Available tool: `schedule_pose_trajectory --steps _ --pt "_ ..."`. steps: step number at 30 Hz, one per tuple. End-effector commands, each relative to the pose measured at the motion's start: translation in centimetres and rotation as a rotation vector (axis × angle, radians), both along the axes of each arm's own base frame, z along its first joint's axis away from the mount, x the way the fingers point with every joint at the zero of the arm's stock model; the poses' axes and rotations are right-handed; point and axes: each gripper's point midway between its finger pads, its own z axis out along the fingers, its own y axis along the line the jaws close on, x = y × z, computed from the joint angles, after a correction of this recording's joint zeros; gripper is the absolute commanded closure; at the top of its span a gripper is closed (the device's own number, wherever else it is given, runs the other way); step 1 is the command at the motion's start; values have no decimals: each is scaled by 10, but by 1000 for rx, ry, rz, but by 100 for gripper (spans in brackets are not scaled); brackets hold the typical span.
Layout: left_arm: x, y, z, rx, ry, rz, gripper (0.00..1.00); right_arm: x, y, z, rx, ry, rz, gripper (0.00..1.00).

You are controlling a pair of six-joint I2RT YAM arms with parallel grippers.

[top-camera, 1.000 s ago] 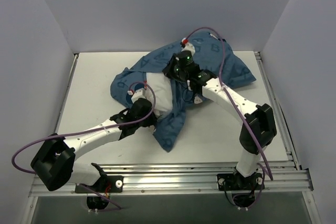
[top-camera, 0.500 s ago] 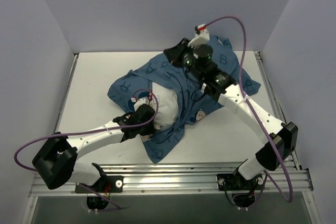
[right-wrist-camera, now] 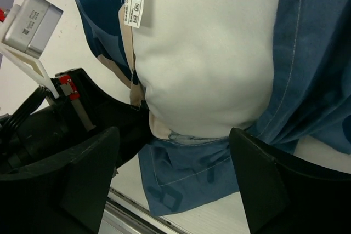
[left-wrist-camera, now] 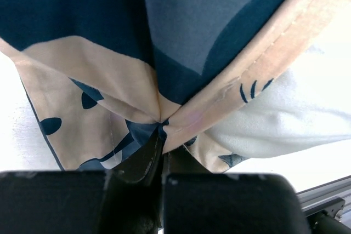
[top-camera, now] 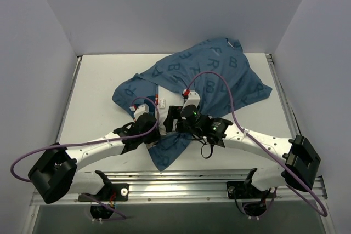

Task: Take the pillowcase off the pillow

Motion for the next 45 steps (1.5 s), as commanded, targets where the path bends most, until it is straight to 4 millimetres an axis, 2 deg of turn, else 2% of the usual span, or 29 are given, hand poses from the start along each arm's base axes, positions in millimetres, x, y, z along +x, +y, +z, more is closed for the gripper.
schedule_pose_trajectory --steps 1,5,7,11,17,21,25,30,32,33,36,37,39,45 --pt "-3 7 -7 5 15 32 98 9 5 16 68 -59 -67 21" --pt "-3 6 -9 4 21 28 98 19 6 -6 8 -61 -102 13" --pt "-3 6 -8 2 21 27 98 24 11 -7 10 -76 -96 13" --pt "-3 6 -7 -1 17 28 98 29 15 -25 -24 -50 -116 13" --pt "-4 7 -9 2 20 28 98 32 -9 -67 -107 13 -202 9" --pt "-4 7 -8 0 17 27 98 32 -19 -82 -166 28 -203 3" --pt "-2 4 -10 3 21 16 98 31 -3 -93 -179 51 -124 0" --pt "-2 1 -10 8 24 2 98 29 30 -102 -118 79 -3 2" --pt "-1 0 -9 6 22 0 98 30 37 -106 -108 82 22 14" --pt "-1 0 -8 2 18 -1 98 32 41 -105 -90 88 33 31" --pt "-1 -1 -9 2 19 -7 98 43 47 -96 -12 87 48 61" --pt "-2 -2 -9 -1 21 -12 98 47 47 -93 12 88 46 81" --pt "-2 -3 -9 -4 22 -18 98 62 47 -80 75 72 25 100" --pt "-6 -11 -3 -23 24 -66 98 96 52 -25 250 -31 -3 100"
